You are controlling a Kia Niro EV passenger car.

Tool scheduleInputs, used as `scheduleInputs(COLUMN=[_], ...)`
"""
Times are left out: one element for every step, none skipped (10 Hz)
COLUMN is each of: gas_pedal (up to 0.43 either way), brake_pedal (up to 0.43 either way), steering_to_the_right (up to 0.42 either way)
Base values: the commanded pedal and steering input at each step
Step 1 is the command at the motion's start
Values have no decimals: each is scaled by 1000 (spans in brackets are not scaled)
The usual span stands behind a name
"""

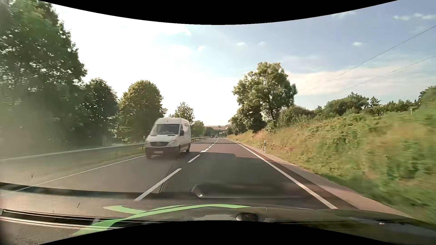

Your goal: Follow the waypoints while adhering to traffic rules and regulations

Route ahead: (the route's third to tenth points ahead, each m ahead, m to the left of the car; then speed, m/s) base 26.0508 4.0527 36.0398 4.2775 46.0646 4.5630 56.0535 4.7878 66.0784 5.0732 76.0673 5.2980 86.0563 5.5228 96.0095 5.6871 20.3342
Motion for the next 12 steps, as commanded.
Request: scheduleInputs(gas_pedal=[268, 268, 260, 260, 260, 260, 260, 260, 260, 260, 260, 260], brake_pedal=[0, 0, 0, 0, 0, 0, 0, 0, 0, 0, 0, 0], steering_to_the_right=[-6, -7, -6, -6, -6, -6, -5, -5, -5, -5, -5, -4])
